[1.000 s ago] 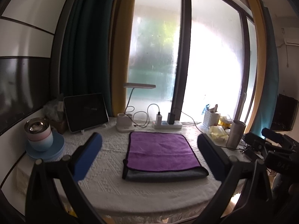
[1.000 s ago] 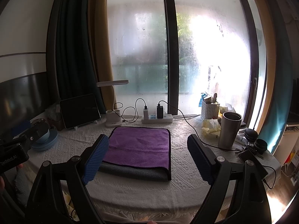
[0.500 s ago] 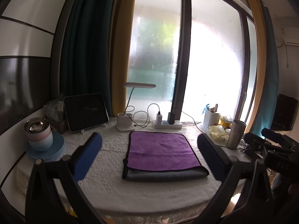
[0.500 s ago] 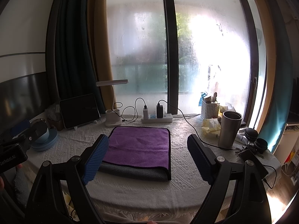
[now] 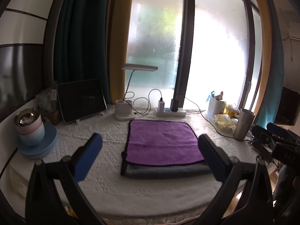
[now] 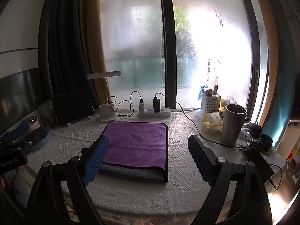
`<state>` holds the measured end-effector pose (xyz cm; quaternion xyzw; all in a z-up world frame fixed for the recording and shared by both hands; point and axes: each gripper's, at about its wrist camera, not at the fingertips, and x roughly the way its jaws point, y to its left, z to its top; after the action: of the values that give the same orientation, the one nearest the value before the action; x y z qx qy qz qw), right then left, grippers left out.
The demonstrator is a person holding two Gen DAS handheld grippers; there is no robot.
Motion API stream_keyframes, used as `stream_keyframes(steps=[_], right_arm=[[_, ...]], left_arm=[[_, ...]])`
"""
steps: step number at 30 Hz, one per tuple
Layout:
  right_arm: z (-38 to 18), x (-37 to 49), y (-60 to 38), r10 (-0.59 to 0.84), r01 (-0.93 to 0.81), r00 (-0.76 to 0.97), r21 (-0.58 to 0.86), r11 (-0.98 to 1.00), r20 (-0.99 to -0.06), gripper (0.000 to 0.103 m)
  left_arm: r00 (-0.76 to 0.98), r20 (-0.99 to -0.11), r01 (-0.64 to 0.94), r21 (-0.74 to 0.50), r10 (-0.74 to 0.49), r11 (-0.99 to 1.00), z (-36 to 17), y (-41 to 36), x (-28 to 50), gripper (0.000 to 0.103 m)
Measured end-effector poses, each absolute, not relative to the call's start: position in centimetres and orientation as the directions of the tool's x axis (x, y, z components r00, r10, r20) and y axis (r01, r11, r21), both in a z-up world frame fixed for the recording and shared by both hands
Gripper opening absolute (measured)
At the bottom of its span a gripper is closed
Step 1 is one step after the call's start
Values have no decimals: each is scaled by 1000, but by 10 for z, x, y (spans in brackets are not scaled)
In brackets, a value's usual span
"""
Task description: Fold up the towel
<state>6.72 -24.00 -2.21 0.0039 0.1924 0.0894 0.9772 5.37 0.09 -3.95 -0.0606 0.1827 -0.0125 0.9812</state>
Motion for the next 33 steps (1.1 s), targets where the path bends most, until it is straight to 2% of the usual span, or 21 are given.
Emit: stream_keyframes(steps=[12,20,22,23,25,30,33], right_arm=[[-85,133,-247,157,-158,834,45,986,-529,87],[-130,167,-251,160,-161,764,55,985,-625,73],[-141,175,-251,166,-164,744,63,984,-647,67],[-145,179,-252,168,-165,733,68,984,-659,64],[-153,185,-251,174,-170,716,74,983,-676,63],[-171,196,-249,200,-181,678,103,978,-707,62],[-179,201,-249,209,-178,659,119,977,-723,60]], left_arm=[[838,-545,-32,-87,-20,996,-113,13,133,102],[760,-649,-45,-90,-25,995,-161,25,174,101],[740,-672,-50,-103,-33,993,-171,30,181,96],[729,-683,-54,-103,-31,993,-174,32,183,89],[712,-702,-54,-99,-32,994,-180,33,188,83],[662,-749,-29,-78,-39,997,-193,25,197,57],[648,-760,-24,-72,-39,997,-197,22,201,49]])
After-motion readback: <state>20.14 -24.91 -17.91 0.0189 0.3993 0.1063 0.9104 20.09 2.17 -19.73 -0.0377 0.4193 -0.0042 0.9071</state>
